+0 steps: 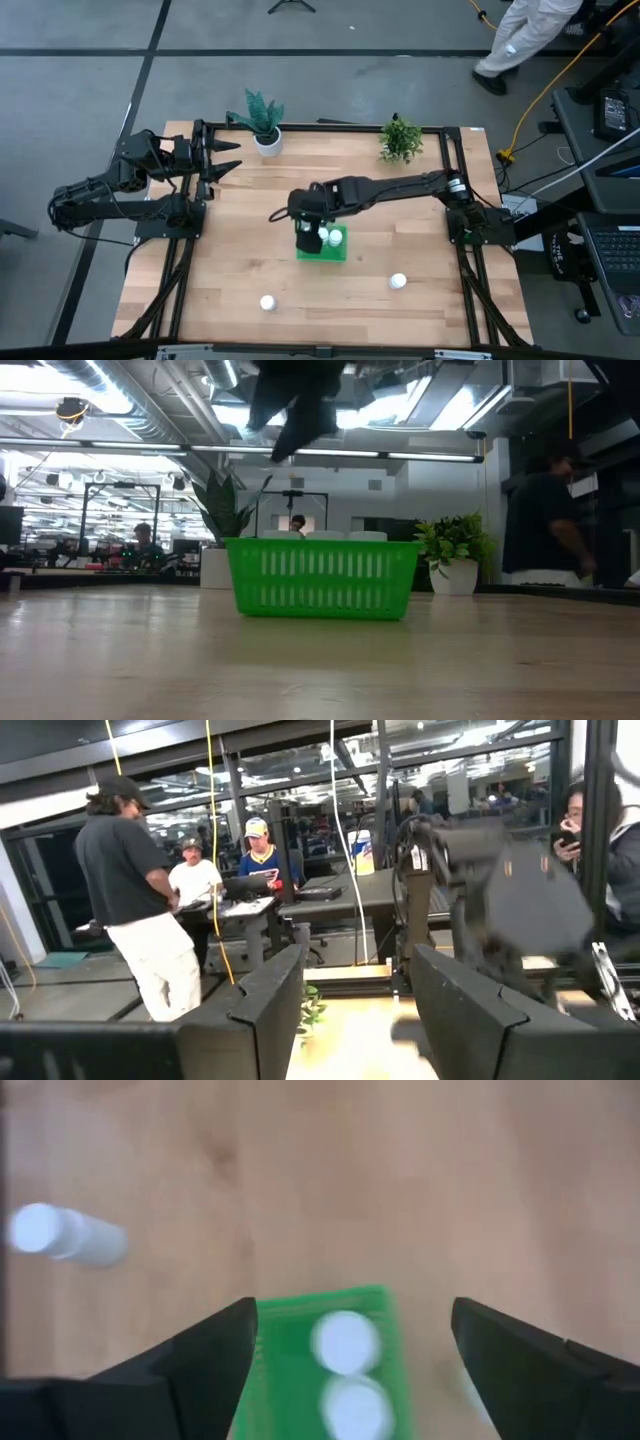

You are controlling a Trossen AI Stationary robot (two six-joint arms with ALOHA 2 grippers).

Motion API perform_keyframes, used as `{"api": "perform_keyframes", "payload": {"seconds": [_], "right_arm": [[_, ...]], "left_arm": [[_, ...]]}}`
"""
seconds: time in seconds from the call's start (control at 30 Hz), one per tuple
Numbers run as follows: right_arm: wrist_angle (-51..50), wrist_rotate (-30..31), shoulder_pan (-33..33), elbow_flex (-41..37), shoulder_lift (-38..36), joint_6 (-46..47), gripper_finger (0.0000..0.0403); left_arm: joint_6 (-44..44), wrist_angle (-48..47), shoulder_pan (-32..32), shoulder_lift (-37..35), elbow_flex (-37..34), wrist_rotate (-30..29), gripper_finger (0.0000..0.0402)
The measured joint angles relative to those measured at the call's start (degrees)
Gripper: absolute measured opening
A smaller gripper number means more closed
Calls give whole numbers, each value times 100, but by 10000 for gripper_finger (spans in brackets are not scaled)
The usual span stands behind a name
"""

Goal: Pick and place pill bottles into a basket
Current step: Put the white medicine bottle into the green basket

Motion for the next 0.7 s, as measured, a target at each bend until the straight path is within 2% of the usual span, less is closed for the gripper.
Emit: {"api": "perform_keyframes", "payload": {"seconds": [0.1, 0.23, 0.47, 0.53, 0.7], "right_arm": [[-728, 678, 69, 638, 0, -100, 330], [-1184, 1697, 381, 1245, -224, -171, 329], [-1566, 3636, 1127, 1270, -1202, 151, 329], [-1911, 3898, 1246, 1273, -1404, 443, 329], [-2863, 3996, 1279, 1264, -1669, 1125, 329]], "left_arm": [[-144, -4, 0, 0, 0, 16, 180], [-507, -35, 2, 0, 0, 244, 180], [-1041, 7, 2, 93, 0, 750, 180], [-1054, 21, -1, 176, -2, 1093, 180], [-1005, 29, -4, 595, -2, 1736, 180]]}}
